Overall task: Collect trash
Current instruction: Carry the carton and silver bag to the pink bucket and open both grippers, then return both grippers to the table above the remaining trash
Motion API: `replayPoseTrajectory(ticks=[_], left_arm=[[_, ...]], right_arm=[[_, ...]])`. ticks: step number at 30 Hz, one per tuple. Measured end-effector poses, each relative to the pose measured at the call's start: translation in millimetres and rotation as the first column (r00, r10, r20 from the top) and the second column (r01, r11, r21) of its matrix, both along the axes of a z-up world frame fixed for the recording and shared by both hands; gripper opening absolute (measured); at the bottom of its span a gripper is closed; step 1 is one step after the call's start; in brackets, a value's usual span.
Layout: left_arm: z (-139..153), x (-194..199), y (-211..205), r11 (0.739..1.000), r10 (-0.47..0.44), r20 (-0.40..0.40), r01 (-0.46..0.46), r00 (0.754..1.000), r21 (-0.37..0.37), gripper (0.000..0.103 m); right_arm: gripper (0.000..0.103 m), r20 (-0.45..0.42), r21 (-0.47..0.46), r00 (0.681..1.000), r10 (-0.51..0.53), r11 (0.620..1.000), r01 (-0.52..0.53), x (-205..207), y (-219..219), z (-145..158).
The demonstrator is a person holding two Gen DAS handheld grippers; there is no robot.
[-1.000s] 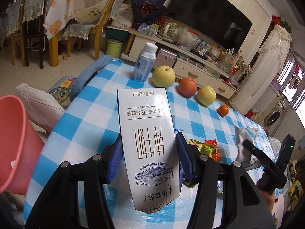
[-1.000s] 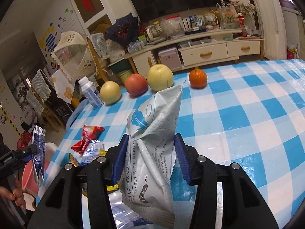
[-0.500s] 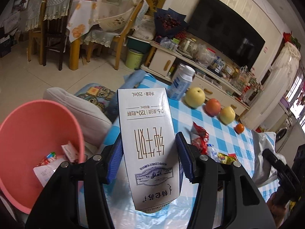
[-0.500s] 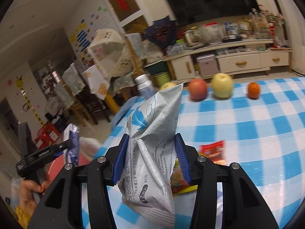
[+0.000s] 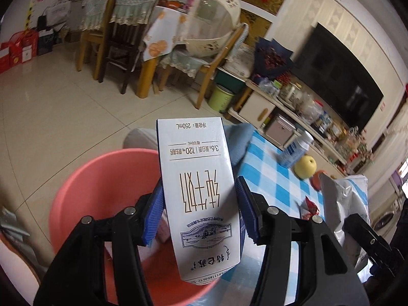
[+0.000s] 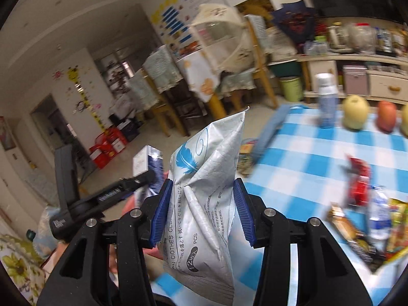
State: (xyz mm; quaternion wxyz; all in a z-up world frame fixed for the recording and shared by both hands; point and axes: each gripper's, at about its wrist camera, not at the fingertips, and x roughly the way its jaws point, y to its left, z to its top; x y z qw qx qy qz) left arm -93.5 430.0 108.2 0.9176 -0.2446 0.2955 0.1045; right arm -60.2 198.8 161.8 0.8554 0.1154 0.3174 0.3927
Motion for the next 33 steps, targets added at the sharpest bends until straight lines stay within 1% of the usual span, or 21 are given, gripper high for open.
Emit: replayPoseTrajectory(ticks=[5, 7, 9, 10, 11, 12, 14, 17, 19, 22, 24, 27, 30, 33], left_arm=[[-7, -8, 32, 0.997, 0.046, 0.004, -0.046, 0.999, -0.055, 0.056], [-10, -11, 44, 0.994, 0.07, -0.001, -0.069, 0.998, -0.079, 0.056], [-13, -13, 54, 0.991, 0.096, -0.01, -0.097, 0.995, -0.091, 0.057], [-13, -14, 58, 0.99, 0.111, -0.014, -0.112, 0.994, -0.089, 0.065], [-14, -15, 62, 0.988, 0.129, -0.019, -0.131, 0.991, -0.083, 0.069], [-14, -17, 65, 0.986, 0.15, -0.022, -0.151, 0.988, -0.07, 0.077], [-12, -18, 68, 0.984, 0.174, -0.018, -0.174, 0.985, -0.044, 0.081], [-10, -21, 71, 0.98, 0.195, 0.001, -0.195, 0.981, -0.037, 0.084], [-8, -21, 68, 0.981, 0.194, 0.012, -0.193, 0.981, -0.024, 0.087], [-6, -18, 62, 0.983, 0.183, 0.031, -0.184, 0.983, 0.025, 0.089], [-4, -17, 54, 0.985, 0.162, 0.045, -0.164, 0.986, 0.052, 0.091], [-4, -10, 41, 0.99, 0.106, 0.049, -0.11, 0.993, 0.083, 0.091], [-5, -1, 27, 0.996, 0.034, 0.049, -0.038, 0.998, 0.079, 0.091], [-2, 3, 13, 0.996, -0.012, 0.052, 0.008, 0.999, 0.089, 0.091]], right_arm=[[0.051, 0.018, -0.025, 0.998, 0.059, 0.998, -0.059, -1, 61, 1], [0.053, 0.032, -0.061, 0.997, 0.076, 0.995, -0.074, -3, 85, -3], [0.061, 0.024, -0.092, 0.996, 0.082, 0.993, -0.08, -1, 102, -11], [0.07, 0.021, -0.104, 0.997, 0.078, 0.992, -0.075, -1, 108, -15], [0.076, 0.018, -0.117, 0.997, 0.069, 0.991, -0.066, -1, 112, -19], [0.078, 0.015, -0.126, 0.998, 0.058, 0.991, -0.055, -1, 114, -22], [0.087, 0.016, -0.139, 1.0, 0.023, 0.99, -0.02, -3, 112, -26], [0.089, 0.013, -0.155, 1.0, -0.023, 0.988, 0.024, -2, 97, -36], [0.09, 0.012, -0.172, 0.998, -0.058, 0.983, 0.059, -4, 84, -39], [0.093, 0.026, -0.197, 0.994, -0.102, 0.975, 0.105, -9, 67, -43], [0.093, 0.04, -0.219, 0.992, -0.123, 0.967, 0.129, -12, 56, -47], [0.093, 0.066, -0.254, 0.988, -0.14, 0.955, 0.153, -17, 42, -51], [0.093, 0.101, -0.289, 0.984, -0.149, 0.942, 0.172, -24, 30, -53], [0.093, 0.139, -0.319, 0.978, -0.155, 0.928, 0.192, -32, 17, -55]])
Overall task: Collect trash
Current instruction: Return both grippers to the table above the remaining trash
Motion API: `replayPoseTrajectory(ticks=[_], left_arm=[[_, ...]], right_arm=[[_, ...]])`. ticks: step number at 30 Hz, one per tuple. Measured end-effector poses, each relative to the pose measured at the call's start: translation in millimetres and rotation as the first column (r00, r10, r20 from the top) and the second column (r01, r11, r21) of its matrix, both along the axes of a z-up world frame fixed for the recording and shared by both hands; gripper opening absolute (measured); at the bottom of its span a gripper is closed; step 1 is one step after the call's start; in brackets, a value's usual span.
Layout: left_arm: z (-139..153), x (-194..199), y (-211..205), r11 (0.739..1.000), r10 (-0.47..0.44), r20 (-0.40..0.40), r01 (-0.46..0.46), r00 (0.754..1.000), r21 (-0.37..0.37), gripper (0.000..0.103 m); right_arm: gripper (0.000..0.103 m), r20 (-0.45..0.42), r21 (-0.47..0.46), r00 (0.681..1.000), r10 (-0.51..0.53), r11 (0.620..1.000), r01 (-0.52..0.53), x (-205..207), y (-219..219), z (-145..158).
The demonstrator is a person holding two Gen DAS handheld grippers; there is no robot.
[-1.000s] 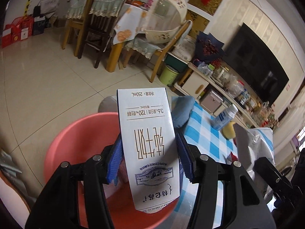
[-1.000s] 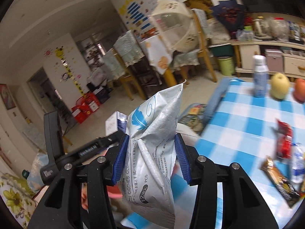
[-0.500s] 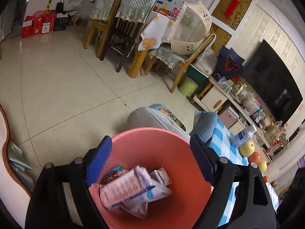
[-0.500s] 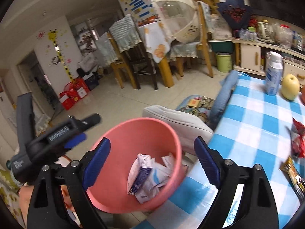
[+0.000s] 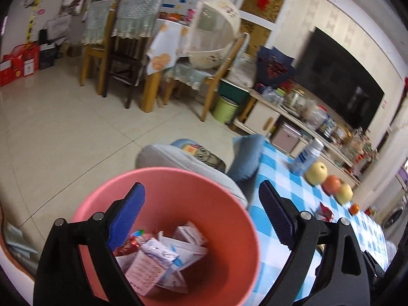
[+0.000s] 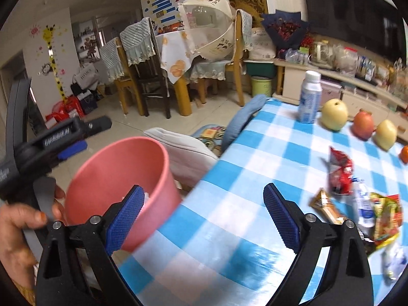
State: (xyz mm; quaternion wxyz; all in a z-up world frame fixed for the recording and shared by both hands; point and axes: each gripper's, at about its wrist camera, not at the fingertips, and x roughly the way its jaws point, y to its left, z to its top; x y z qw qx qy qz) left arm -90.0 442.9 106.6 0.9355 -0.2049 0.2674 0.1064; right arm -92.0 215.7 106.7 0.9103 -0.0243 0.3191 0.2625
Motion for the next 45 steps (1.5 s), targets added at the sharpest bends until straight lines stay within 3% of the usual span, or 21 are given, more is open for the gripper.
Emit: replayPoseTrajectory(ticks=[8, 23, 36, 45], left_arm=[[3, 10, -39, 0.996, -0.072, -0.01, 0.073, 0.997, 0.053, 0.091], [3, 22, -100, 0.982, -0.122, -0.006, 0.122, 0.993, 0.144, 0.091], [-3, 36, -171, 0.939, -0.223, -0.054, 0.23, 0.973, 0.255, 0.091], [-7, 44, -206, 0.915, -0.273, -0.08, 0.284, 0.959, 0.286, 0.091]], right_arm=[[0.094, 0.052, -0.057, 0.998, -0.027, 0.998, 0.03, -13, -30, 1], [0.096, 0.128, -0.101, 0.988, -0.092, 0.989, 0.105, -24, -84, 5], [0.096, 0.127, -0.074, 0.978, -0.167, 0.981, 0.177, -20, -140, 3], [0.096, 0.117, -0.054, 0.969, -0.217, 0.973, 0.224, -18, -173, -2]])
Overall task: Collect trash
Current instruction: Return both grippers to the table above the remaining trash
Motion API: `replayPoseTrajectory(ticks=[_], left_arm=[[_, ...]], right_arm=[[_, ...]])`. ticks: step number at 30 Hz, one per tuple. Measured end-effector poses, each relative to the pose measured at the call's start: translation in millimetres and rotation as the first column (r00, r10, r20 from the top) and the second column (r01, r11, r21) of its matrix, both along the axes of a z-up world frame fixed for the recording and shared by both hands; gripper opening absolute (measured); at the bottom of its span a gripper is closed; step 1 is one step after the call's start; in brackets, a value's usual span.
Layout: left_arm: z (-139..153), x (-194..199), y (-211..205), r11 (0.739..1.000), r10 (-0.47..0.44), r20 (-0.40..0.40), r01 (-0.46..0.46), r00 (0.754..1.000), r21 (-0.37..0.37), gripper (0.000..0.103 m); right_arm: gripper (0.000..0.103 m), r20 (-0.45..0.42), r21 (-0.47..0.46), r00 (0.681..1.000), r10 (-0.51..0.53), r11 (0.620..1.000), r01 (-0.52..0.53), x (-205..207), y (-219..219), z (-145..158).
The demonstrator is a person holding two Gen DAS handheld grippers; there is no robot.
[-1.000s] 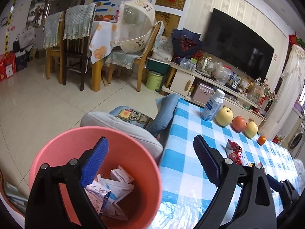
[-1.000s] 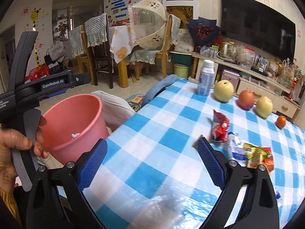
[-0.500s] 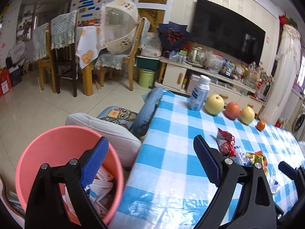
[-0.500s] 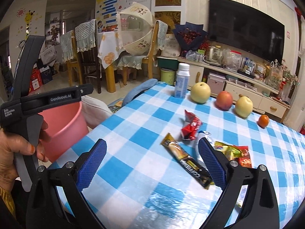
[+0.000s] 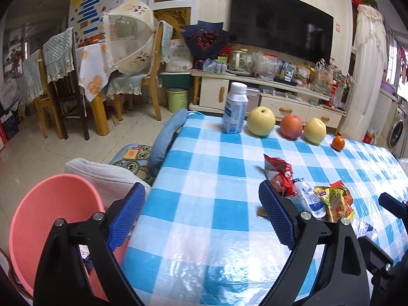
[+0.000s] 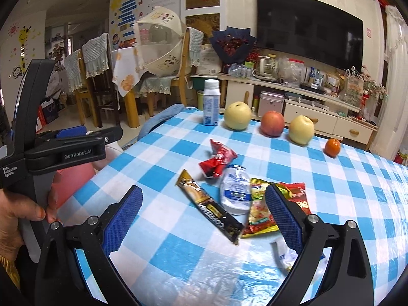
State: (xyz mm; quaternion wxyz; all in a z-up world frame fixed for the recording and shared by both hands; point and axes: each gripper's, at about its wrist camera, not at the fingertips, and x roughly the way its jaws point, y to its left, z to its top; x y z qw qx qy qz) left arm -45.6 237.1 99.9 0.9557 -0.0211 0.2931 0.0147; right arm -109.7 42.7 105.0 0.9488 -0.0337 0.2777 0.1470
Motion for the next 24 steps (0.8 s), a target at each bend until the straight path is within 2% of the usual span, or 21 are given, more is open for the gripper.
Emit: replayPoseTrajectory(ticks=[13, 24], left_arm=[[-7, 3, -47, 0.995, -0.097, -0.002, 0.097, 0.995, 0.039, 0.091], [-15, 12, -79, 0.983, -0.181, -0.03, 0.182, 0.983, 0.037, 0.091]], right_arm=[[0.096, 0.004, 0.018, 0.999, -0.048, 0.999, 0.048, 3, -32, 1], [0.096, -0.051, 0.075, 0.991, -0.12, 0.989, 0.124, 20, -81, 6]])
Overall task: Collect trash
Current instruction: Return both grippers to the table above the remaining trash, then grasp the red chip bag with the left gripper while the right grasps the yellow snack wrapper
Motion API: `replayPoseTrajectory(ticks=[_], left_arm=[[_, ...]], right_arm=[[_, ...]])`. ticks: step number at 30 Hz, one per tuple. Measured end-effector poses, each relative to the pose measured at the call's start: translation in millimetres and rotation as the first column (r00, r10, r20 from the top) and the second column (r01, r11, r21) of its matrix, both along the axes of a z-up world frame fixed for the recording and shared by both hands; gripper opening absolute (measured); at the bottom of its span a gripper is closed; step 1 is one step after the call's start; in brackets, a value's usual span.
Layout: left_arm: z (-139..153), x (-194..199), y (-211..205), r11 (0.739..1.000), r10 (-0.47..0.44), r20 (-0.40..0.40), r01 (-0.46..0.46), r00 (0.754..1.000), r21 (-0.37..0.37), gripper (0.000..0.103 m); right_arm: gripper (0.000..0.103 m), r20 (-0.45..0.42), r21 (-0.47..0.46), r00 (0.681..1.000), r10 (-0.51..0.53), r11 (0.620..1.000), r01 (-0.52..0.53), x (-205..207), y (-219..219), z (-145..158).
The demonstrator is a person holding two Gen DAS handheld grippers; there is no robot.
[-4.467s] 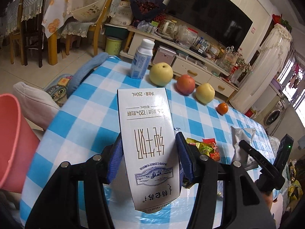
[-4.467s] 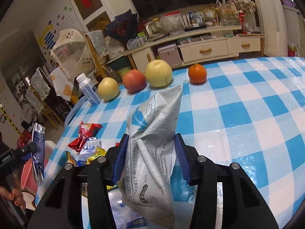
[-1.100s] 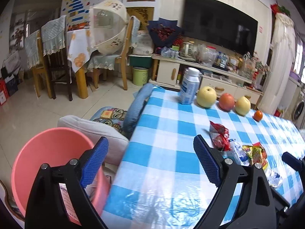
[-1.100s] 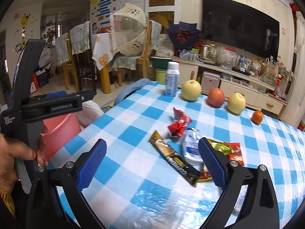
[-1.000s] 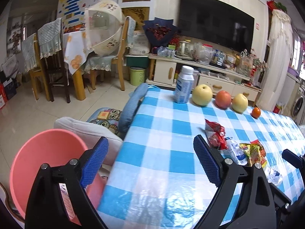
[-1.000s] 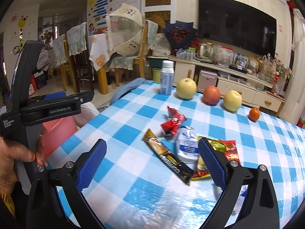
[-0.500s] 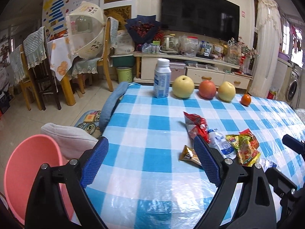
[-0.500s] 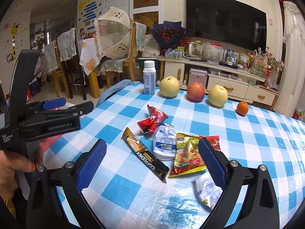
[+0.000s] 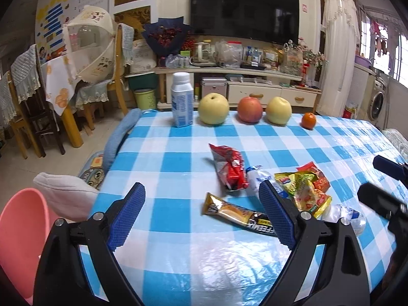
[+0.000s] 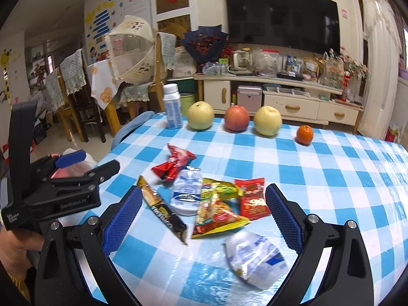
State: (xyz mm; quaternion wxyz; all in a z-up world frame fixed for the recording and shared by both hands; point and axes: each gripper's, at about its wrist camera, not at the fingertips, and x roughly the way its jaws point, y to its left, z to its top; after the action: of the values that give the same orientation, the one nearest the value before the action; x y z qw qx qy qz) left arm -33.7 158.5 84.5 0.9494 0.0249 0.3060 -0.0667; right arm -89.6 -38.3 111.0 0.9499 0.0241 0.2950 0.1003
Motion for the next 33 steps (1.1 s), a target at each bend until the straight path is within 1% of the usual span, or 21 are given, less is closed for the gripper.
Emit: replayPoseTrajectory(ticks=[3, 6, 9, 13, 17, 20, 22, 27, 30, 33], left_arm=[[-4, 5, -10, 0.999, -0.041, -0.02, 0.041, 0.999, -0.004, 0.091], [-10, 15, -23, 0.997, -0.075, -0.036, 0.077, 0.997, 0.032, 0.091], [-15, 26, -29, 0.995, -0.09, -0.048, 0.091, 0.995, 0.036, 0.091], [-20, 42, -37, 0.994, -0.103, -0.066, 0.104, 0.993, 0.025, 0.091], [-29, 58, -48, 0.99, -0.121, -0.086, 0.127, 0.989, 0.061, 0.091], [-32, 70, -53, 0.988, -0.127, -0.101, 0.134, 0.987, 0.071, 0.089], [-34, 79, -54, 0.989, -0.117, -0.112, 0.126, 0.987, 0.072, 0.083], [-38, 96, -50, 0.993, -0.097, -0.129, 0.104, 0.987, 0.049, 0.082], [-39, 103, -51, 0.994, -0.093, -0.132, 0.099, 0.987, 0.045, 0.081], [-44, 110, -51, 0.995, -0.081, -0.153, 0.088, 0.985, 0.041, 0.081]], right_arm=[[0.096, -0.042, 0.018, 0.999, -0.033, 0.999, 0.034, 11, -20, -2], [0.096, -0.091, 0.045, 0.994, -0.061, 0.997, 0.065, 20, -39, -7], [0.096, -0.139, 0.071, 0.986, -0.088, 0.993, 0.099, 30, -56, -14], [0.096, -0.214, 0.113, 0.973, -0.091, 0.987, 0.117, 42, -71, -24], [0.096, -0.289, 0.155, 0.955, -0.069, 0.981, 0.118, 51, -77, -37], [0.096, -0.307, 0.152, 0.951, -0.048, 0.983, 0.099, 55, -72, -41], [0.096, -0.312, 0.143, 0.949, -0.041, 0.986, 0.09, 58, -68, -43], [0.096, -0.32, 0.124, 0.947, 0.003, 0.992, 0.038, 65, -50, -48], [0.096, -0.319, 0.121, 0.947, 0.029, 0.993, 0.01, 69, -41, -50], [0.096, -0.316, 0.131, 0.947, 0.052, 0.991, -0.01, 73, -36, -52]])
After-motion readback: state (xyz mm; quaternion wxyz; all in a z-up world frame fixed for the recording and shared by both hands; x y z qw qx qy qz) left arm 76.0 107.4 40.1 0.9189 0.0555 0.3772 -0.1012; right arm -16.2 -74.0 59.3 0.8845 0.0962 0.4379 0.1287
